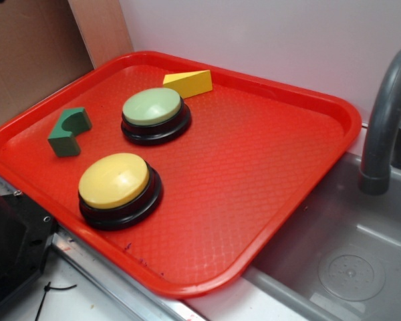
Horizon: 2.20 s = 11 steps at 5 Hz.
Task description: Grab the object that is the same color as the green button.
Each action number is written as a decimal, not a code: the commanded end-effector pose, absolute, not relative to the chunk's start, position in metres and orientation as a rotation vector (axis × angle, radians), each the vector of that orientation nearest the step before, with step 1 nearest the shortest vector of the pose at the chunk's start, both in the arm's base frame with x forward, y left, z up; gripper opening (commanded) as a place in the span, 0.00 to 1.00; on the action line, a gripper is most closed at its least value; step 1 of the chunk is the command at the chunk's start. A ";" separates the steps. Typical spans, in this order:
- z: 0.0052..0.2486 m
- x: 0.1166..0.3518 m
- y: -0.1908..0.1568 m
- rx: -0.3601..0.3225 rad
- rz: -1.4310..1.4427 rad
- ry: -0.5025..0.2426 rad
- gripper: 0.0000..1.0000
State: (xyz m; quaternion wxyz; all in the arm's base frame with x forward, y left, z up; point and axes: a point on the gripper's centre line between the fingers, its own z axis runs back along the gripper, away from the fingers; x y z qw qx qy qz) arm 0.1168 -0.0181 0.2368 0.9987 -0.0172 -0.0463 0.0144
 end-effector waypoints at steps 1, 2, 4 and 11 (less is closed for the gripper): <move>0.237 0.117 -0.018 -0.034 0.029 -0.093 1.00; 0.233 0.118 -0.004 -0.065 0.135 -0.108 1.00; 0.208 0.120 0.030 -0.088 0.373 -0.144 1.00; 0.044 0.161 0.087 0.040 0.763 -0.195 1.00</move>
